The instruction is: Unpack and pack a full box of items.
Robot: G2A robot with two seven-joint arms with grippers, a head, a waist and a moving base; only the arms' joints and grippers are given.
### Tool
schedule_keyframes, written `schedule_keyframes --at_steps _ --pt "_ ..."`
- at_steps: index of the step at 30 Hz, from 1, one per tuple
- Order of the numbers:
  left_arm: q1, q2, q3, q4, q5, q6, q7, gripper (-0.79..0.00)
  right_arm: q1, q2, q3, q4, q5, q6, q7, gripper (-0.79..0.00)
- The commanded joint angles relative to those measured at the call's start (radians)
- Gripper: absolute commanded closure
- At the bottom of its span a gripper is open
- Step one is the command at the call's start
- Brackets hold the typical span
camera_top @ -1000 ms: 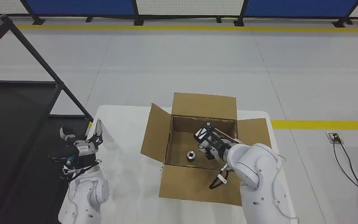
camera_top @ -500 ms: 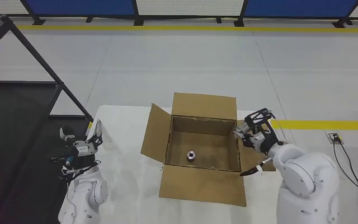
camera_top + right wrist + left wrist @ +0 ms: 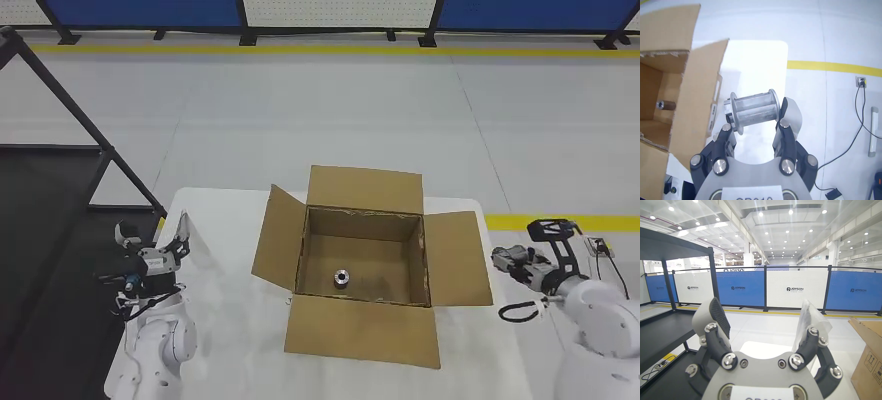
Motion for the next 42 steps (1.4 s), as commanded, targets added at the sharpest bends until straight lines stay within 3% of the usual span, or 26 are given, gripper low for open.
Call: schedule_keyframes --at_steps 1,8,20,29,42 --pt "0.000 0.000 -0.003 -0.001 0.000 0.005 -0.002 -0.785 -0.007 0.013 0.004 0.064 0.007 -0.025 -0.013 0.000" --pt "-0.007 0.000 0.004 0.000 0.013 0.015 -0.013 -0.785 -0.049 0.060 -0.048 0.227 0.163 -0.116 -0.103 0.000" --pt "-0.010 -0.002 0.014 0.000 0.018 0.024 -0.009 -0.785 -0.077 0.152 -0.200 0.351 0.443 -0.203 -0.191 0.000" --pt "-0.001 -0.001 0.007 -0.002 0.012 0.028 -0.005 -0.785 -0.005 0.206 -0.298 0.457 0.516 -0.219 -0.206 0.000" --pt "0.011 0.000 -0.004 -0.009 0.004 0.027 -0.002 -0.785 0.075 0.241 -0.448 0.531 0.570 -0.221 -0.208 0.000"
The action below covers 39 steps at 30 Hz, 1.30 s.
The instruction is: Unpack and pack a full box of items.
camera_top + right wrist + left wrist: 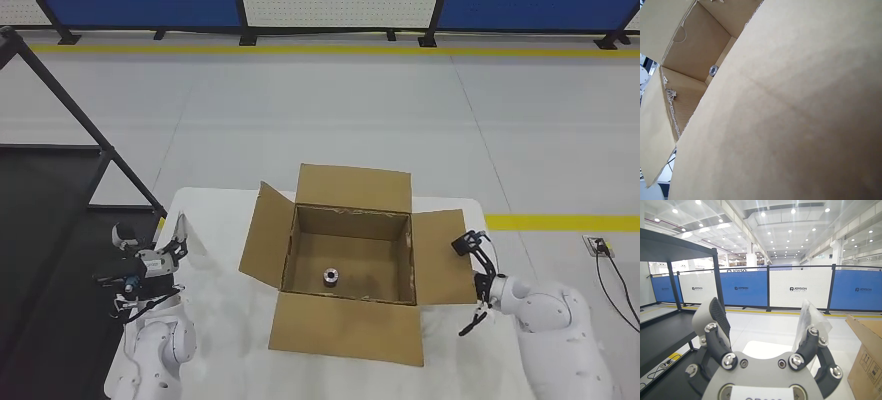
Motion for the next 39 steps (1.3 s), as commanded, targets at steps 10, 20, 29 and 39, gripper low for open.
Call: schedule_keyframes --at_steps 10,20,29,39 --pt "0.003 0.000 -0.002 -0.002 -0.005 -0.004 0.002 -0.785 0.008 0.033 -0.047 -0.061 -0.124 0.102 0.001 0.000" --pt "-0.004 0.000 0.006 0.002 0.003 -0.009 -0.005 -0.785 -0.083 0.072 -0.052 -0.257 -0.332 0.173 0.122 0.000" --pt "-0.012 -0.002 0.019 0.002 0.009 -0.007 -0.009 -0.785 -0.084 0.088 -0.113 -0.244 -0.428 0.227 0.168 0.000" --pt "-0.016 -0.002 0.020 0.001 0.016 0.000 -0.013 -0.785 -0.024 0.096 -0.174 -0.113 -0.462 0.260 0.127 0.000"
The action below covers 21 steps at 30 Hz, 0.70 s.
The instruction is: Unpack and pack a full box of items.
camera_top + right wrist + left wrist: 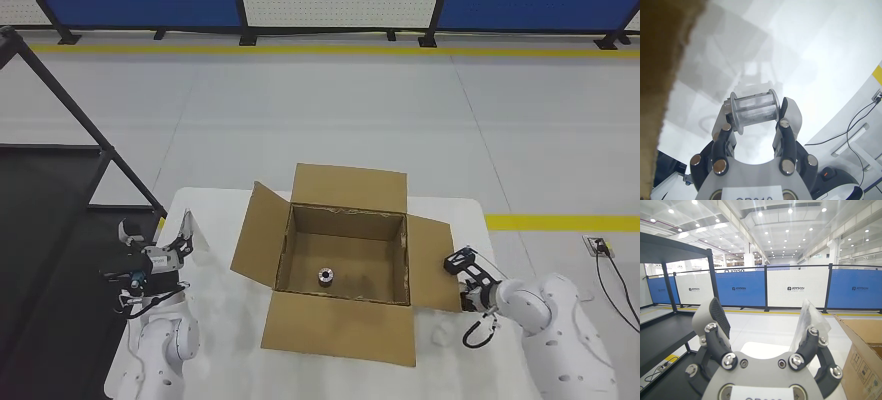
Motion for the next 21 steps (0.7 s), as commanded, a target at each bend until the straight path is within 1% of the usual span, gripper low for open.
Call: schedule_keyframes --at_steps 1,15,16,17,20,21 --pt "-0.001 0.000 0.000 0.000 0.001 0.001 -0.001 -0.785 0.009 0.003 -0.004 0.021 -0.002 0.002 -0.005 0.000" --pt "-0.013 -0.001 0.004 0.014 0.002 0.004 -0.003 -0.785 0.039 0.023 -0.021 0.098 0.005 0.007 -0.020 0.000" --pt "-0.014 -0.001 0.004 0.015 0.000 0.005 -0.002 -0.785 0.042 0.024 -0.024 0.102 0.006 0.008 -0.021 -0.037" --pt "-0.014 -0.001 0.004 0.015 0.000 0.005 -0.002 -0.785 0.045 0.025 -0.027 0.107 0.007 0.010 -0.022 -0.139" --pt "-0.014 0.000 0.000 0.018 -0.001 0.005 0.000 -0.785 0.052 0.028 -0.034 0.116 0.015 0.006 -0.025 -0.283" --pt "-0.013 0.000 -0.001 0.018 -0.002 0.005 0.001 -0.785 0.053 0.030 -0.032 0.117 0.023 0.000 -0.031 -0.308"
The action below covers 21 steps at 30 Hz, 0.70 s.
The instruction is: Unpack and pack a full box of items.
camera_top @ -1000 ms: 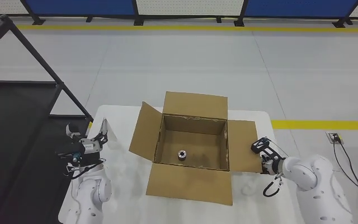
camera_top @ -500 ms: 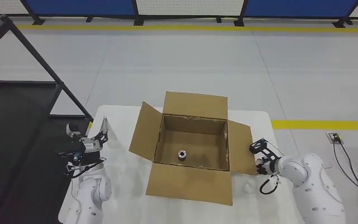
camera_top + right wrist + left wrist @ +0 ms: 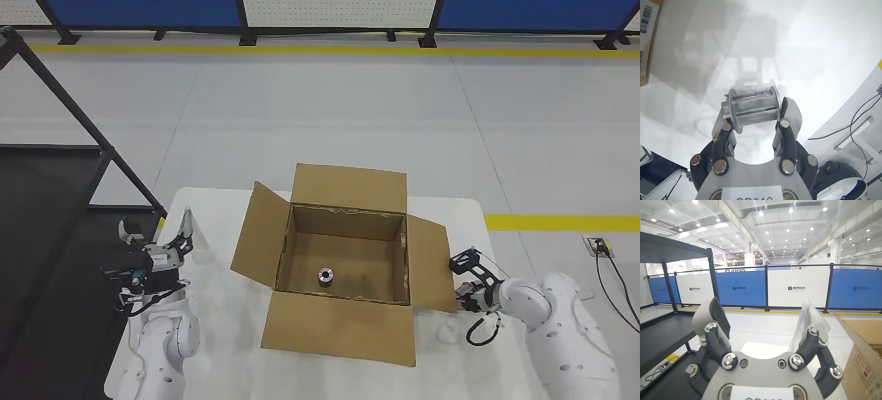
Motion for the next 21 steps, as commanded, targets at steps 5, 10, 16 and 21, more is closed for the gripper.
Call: schedule_keyframes --at_steps 5,10,16,21 --pt "0.001 0.000 0.000 0.000 -0.002 0.001 0.002 -0.785 -0.004 0.011 0.008 -0.018 0.018 -0.002 -0.004 -0.526" --pt "0.002 0.000 0.000 -0.001 -0.003 0.000 0.003 -0.785 -0.013 0.019 0.010 -0.043 0.029 0.005 0.005 -0.785" --pt "0.007 0.000 -0.002 -0.003 -0.004 -0.001 0.006 -0.785 -0.025 0.028 0.008 -0.065 0.038 0.016 0.010 -0.785" --pt "0.013 0.000 -0.006 -0.008 -0.008 -0.001 0.007 -0.785 -0.028 0.034 0.000 -0.079 0.045 0.024 0.015 -0.785"
